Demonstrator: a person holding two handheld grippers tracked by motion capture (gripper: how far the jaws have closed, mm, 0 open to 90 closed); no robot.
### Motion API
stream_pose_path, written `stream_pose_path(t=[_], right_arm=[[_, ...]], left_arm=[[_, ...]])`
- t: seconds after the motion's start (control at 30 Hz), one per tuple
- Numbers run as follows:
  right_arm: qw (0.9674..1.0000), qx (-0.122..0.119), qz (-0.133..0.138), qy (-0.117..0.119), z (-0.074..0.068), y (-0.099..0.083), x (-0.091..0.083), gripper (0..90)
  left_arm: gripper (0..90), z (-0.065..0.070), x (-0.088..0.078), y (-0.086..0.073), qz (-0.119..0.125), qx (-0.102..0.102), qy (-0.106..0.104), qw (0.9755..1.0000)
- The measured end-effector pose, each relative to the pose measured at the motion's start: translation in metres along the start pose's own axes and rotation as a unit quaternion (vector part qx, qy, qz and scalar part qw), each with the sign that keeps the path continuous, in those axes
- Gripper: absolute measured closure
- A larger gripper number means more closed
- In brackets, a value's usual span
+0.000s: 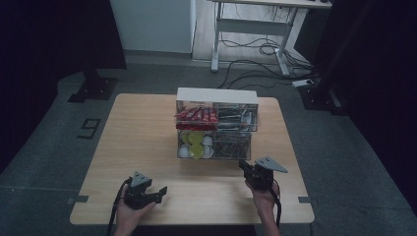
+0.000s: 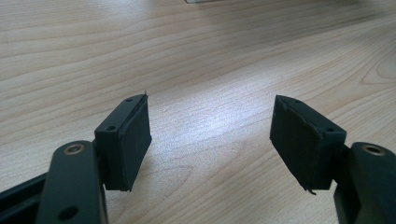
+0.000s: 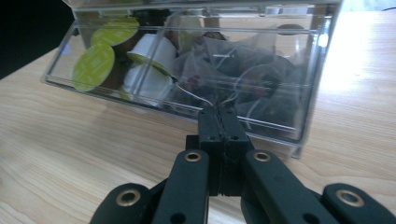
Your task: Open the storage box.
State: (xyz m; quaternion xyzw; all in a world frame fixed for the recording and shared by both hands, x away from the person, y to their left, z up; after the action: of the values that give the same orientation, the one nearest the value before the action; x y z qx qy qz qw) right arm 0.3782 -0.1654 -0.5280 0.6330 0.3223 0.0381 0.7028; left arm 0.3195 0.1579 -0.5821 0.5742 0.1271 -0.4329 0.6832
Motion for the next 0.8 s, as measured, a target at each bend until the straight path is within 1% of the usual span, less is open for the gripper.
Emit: stream_pose_path(t=[0.2,0.3,0.43,0.67,0.8], right_arm=[[0.9999,-0.003,-0.005,0.011,-0.007,-0.003,0.007,88.9],[0.9997,0.000,-0.013,0.018,-0.011,-0.010,0.014,88.9],[0.9996,-0.003,-0.018,0.020,-0.013,-0.013,0.018,88.9],[0.9995,-0.002,-0.026,0.016,-0.009,-0.018,0.023,89.0],[0.9994,-0.003,-0.032,0.013,-0.008,-0.021,0.026,88.9]], left_arm=[[29.1,0.002,0.002,-0.001,-0.003,0.003,-0.001,1.0000],[29.1,0.004,0.003,-0.002,-0.005,0.005,-0.004,1.0000],[29.1,0.003,0.002,-0.001,-0.003,0.004,-0.003,1.0000],[29.1,0.002,0.002,-0.001,-0.002,0.003,-0.002,1.0000],[29.1,0.001,0.005,-0.003,-0.007,0.004,-0.001,1.0000]])
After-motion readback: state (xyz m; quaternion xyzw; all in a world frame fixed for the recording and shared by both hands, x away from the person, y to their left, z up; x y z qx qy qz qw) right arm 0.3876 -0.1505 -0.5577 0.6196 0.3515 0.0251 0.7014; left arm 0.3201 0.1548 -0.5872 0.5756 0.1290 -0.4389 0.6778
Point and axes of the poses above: each handheld gripper's, and its own axes: x roughly forward along the jaws, y roughly out of its top, z roughly to its right, the point moved 8 cm from there along x, roughly forward along the jaws, and after that the axes turned 11 degrees about -x, right-handed, at the moved point
